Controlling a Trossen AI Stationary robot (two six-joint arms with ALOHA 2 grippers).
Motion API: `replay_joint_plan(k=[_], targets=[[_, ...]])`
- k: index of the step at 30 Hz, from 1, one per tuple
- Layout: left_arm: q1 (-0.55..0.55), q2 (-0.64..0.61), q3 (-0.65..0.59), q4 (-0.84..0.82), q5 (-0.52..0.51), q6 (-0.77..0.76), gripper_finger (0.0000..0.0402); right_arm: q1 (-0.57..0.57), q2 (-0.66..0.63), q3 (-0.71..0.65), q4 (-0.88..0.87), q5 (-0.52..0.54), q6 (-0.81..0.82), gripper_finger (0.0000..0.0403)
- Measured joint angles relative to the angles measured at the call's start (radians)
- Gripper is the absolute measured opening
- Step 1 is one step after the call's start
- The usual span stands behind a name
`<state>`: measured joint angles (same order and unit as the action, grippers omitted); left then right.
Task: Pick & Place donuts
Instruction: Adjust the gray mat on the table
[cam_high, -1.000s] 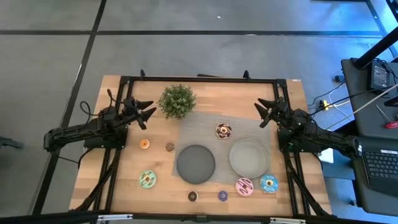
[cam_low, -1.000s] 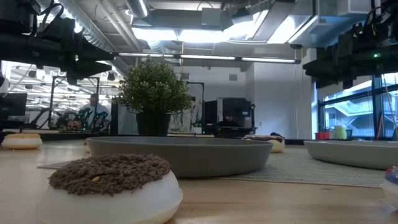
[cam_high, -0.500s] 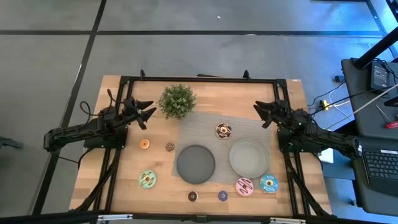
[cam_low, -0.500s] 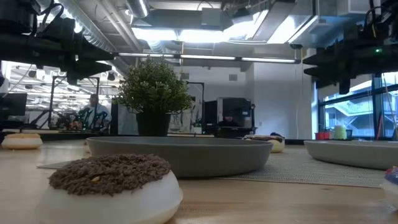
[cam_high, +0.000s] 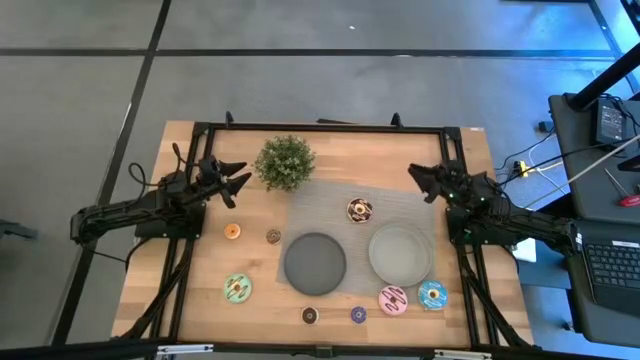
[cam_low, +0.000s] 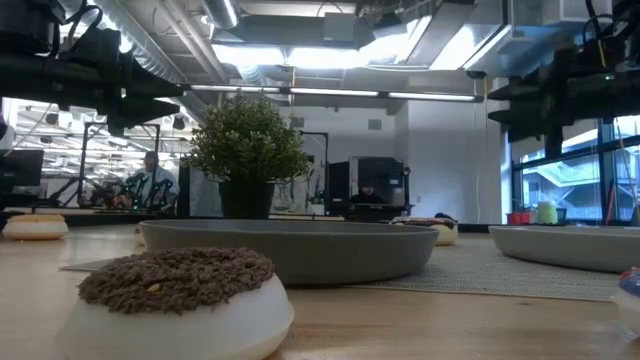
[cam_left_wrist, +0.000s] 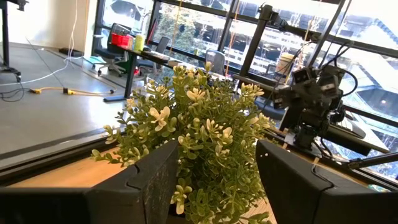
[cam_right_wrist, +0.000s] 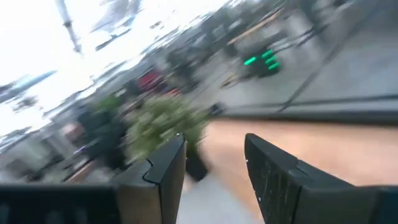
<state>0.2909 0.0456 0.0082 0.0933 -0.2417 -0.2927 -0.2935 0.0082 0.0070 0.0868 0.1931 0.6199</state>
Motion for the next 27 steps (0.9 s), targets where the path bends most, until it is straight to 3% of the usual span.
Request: replay_joint_plan(k=[3,12,16,21,27], targets=[[0.000,0.000,0.000,0.000,0.000,0.000,0.0213,0.000,0.016,0.000,0.018,-0.053,0.013,0.0188],[0.000,0.000,0.000,0.000,0.000,0.000,0.0212,0.000,0.083,0.005,0.216,-0.002,-0.194,0.0292],[0.000,0.000,0.000,0.000,-0.002,0.000,0.0212,0.000,0.156,0.097,0.177,-0.002,-0.292,0.0316],[0.000,0.000,0.000,0.006,-0.001,-0.001,0.0214,-0.003,0.372,0.323,-0.080,0.000,-0.311,0.0320],[0.000,0.000,0.000,0.008,-0.004,-0.114,0.0212,-0.050,0.776,0.641,-0.661,-0.025,-0.072,0.0320]])
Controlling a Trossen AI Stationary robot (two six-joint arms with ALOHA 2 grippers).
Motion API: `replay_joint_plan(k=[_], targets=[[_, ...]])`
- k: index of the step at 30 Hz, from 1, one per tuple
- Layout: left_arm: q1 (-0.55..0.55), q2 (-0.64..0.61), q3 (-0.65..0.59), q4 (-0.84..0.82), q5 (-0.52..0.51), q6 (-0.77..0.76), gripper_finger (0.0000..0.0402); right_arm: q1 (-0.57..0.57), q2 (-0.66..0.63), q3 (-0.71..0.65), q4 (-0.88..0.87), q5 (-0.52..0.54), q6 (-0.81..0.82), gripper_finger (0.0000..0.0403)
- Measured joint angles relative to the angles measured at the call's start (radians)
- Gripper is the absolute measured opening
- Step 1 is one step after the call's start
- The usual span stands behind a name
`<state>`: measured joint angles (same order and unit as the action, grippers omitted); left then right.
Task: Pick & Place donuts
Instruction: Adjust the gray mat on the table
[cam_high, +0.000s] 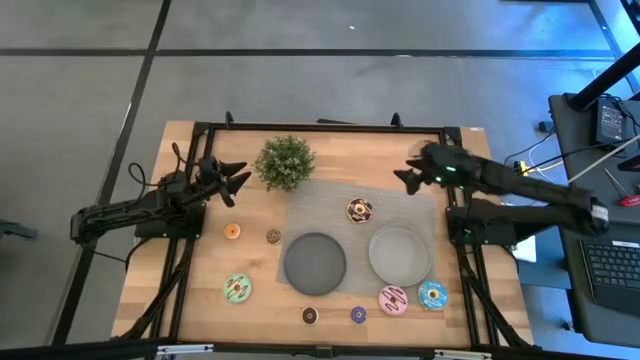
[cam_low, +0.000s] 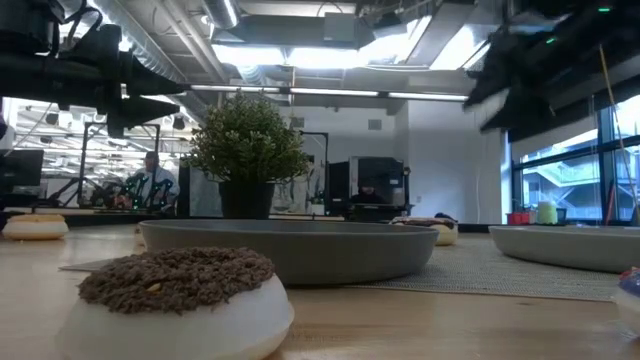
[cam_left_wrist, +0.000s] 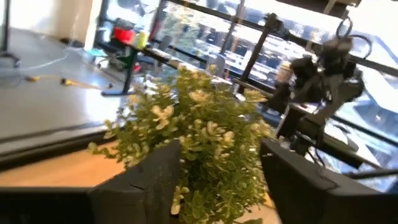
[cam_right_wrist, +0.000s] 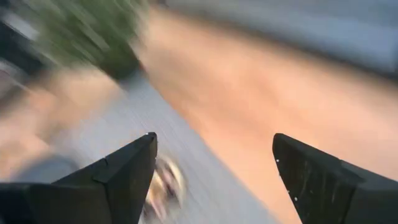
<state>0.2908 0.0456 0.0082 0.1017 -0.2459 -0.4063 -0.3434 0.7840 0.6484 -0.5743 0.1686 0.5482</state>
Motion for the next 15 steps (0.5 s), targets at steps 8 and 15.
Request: replay_joint_plan(k=[8,15], targets=[[0.000,0.000,0.000,0.000,-0.046,-0.034,0.0211,0.012,0.359,0.173,-0.197,-0.159,-0.023,0.0320],[0.000,0.000,0.000,0.000,-0.086,0.007,0.0210,0.086,0.481,0.110,-0.271,-0.166,0.191,0.0320]])
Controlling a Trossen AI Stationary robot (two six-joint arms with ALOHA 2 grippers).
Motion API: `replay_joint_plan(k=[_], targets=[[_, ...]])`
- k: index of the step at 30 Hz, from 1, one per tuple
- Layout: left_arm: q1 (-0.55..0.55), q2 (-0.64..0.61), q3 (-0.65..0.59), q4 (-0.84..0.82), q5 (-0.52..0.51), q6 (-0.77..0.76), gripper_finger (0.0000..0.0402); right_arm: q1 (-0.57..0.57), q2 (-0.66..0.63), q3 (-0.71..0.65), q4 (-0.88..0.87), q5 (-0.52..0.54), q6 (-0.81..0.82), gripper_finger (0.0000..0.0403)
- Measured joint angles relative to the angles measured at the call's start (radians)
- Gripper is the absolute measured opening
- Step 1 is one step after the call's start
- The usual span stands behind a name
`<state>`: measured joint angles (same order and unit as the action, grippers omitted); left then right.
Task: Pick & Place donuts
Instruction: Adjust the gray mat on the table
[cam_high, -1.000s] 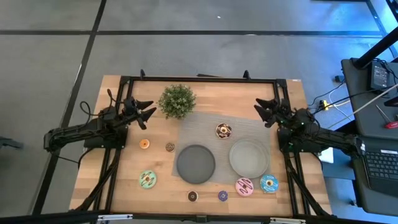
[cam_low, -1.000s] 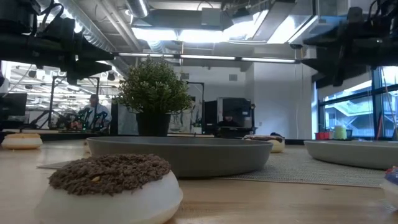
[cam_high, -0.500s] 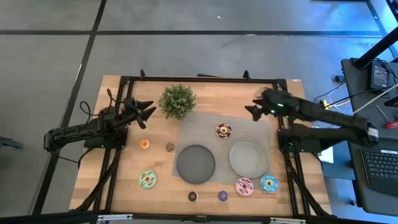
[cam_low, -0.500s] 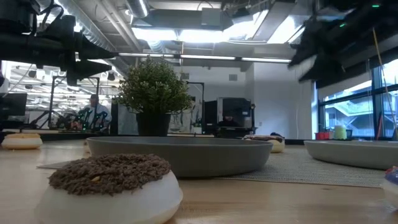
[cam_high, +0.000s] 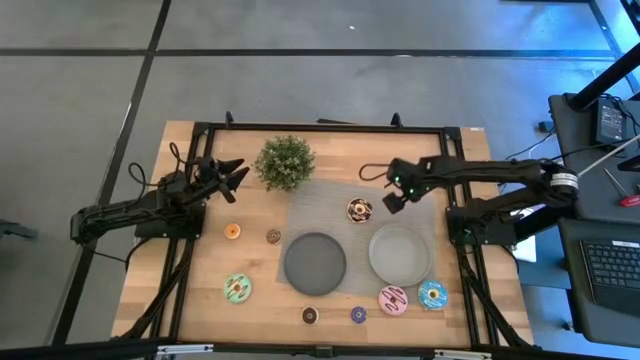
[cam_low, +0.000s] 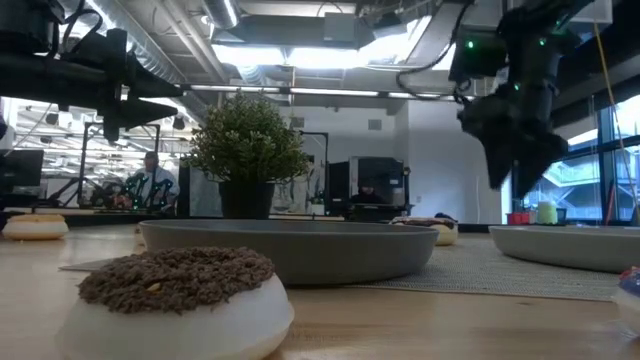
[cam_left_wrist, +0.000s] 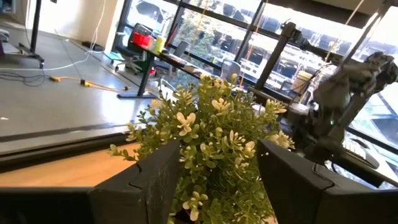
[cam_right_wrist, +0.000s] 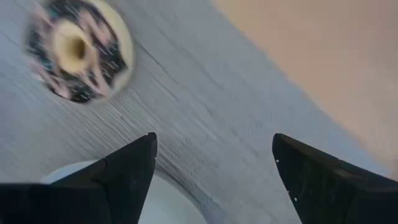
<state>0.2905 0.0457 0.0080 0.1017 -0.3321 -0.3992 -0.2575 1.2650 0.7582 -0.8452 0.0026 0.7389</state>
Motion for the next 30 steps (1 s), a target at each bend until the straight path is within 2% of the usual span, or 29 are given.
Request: replay_joint_plan(k=[5,17,23,30], targets=[[0.000,0.000,0.000,0.000,-0.002,0.002,0.0210,0.023,0.035,-0.050,0.022,0.030,0.086,0.0320],[0.000,0.000,0.000,0.000,-0.044,0.002,0.0210,0.012,0.096,-0.161,0.152,0.048,0.097,0.0320],[0.000,0.000,0.000,0.000,-0.060,0.002,0.0210,-0.004,0.124,-0.170,0.184,0.062,0.079,0.0320],[0.000,0.000,0.000,0.000,-0.089,0.002,0.0210,-0.079,0.148,-0.169,0.256,0.075,-0.016,0.0320]])
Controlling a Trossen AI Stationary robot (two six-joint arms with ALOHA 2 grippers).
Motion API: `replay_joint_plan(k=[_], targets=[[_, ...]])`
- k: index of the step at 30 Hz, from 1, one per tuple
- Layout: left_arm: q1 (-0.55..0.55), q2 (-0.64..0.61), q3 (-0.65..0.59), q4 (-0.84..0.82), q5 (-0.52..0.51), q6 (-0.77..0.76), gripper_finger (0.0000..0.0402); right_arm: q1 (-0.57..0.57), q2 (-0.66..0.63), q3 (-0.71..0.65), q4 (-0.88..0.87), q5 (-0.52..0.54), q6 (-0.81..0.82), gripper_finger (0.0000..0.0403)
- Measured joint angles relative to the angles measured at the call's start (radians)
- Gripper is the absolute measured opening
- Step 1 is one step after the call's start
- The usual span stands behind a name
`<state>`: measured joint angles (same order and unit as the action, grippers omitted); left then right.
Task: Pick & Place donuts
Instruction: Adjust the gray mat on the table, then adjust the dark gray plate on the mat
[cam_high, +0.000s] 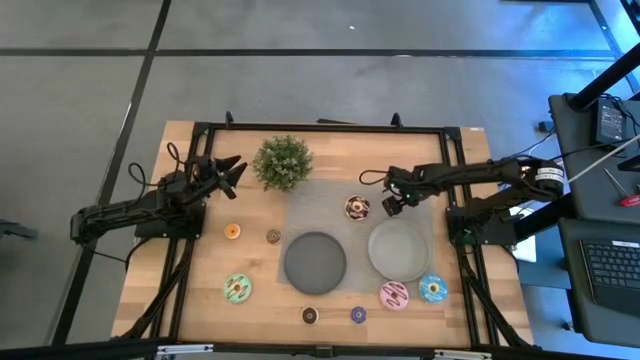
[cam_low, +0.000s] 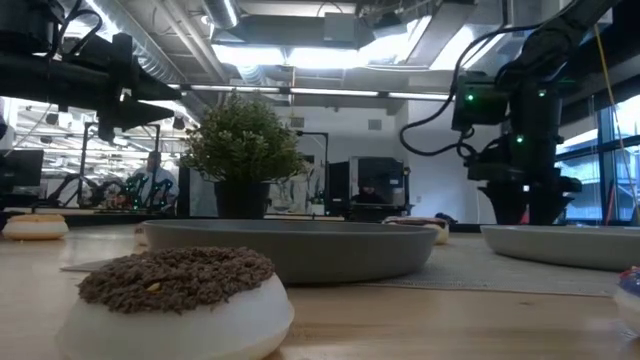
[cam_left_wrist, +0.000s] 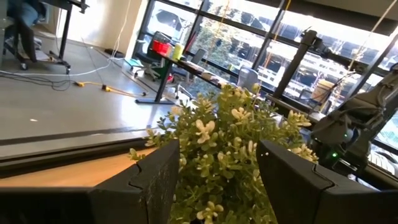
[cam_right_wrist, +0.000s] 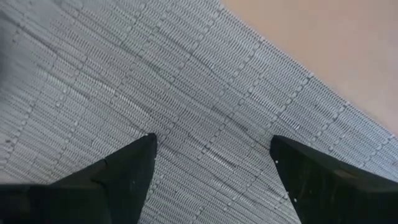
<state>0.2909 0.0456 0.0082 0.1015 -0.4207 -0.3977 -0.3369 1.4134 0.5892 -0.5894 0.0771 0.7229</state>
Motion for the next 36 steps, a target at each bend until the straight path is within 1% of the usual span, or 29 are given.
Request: replay_joint_plan(k=[4,10,15,18,20,23,26,30,33,36], targets=[[0.000,0.000,0.000,0.000,-0.005,0.000,0.0210,-0.051,0.002,-0.002,0.060,0.008,-0.071,0.0320],[0.000,0.000,0.000,0.000,-0.012,0.000,0.0210,-0.118,0.019,-0.005,0.201,0.014,-0.179,0.0320],[0.000,0.000,0.000,0.000,-0.016,0.001,0.0210,-0.130,0.028,0.021,0.207,0.028,-0.173,0.0320],[0.000,0.000,0.000,0.000,-0.016,0.011,0.0210,-0.100,-0.017,0.087,0.218,0.025,-0.286,0.0320],[0.000,0.000,0.000,0.000,-0.017,0.025,0.0210,-0.075,-0.042,0.136,0.217,-0.045,-0.373,0.0320],[0.000,0.000,0.000,0.000,-0.016,0.049,0.0210,-0.026,-0.052,0.201,0.217,-0.154,-0.441,0.0320],[0.000,0.000,0.000,0.000,-0.015,0.053,0.0210,0.049,-0.046,0.235,0.262,-0.205,-0.498,0.0320],[0.000,0.000,0.000,-0.001,-0.014,0.053,0.0210,0.158,-0.012,0.262,0.361,-0.208,-0.544,0.0320],[0.000,0.000,0.000,-0.001,-0.014,0.053,0.0210,0.222,0.044,0.303,0.385,-0.149,-0.510,0.0315],[0.000,0.000,0.000,-0.002,-0.012,0.053,0.0210,0.268,0.129,0.357,0.384,-0.107,-0.471,0.0302]])
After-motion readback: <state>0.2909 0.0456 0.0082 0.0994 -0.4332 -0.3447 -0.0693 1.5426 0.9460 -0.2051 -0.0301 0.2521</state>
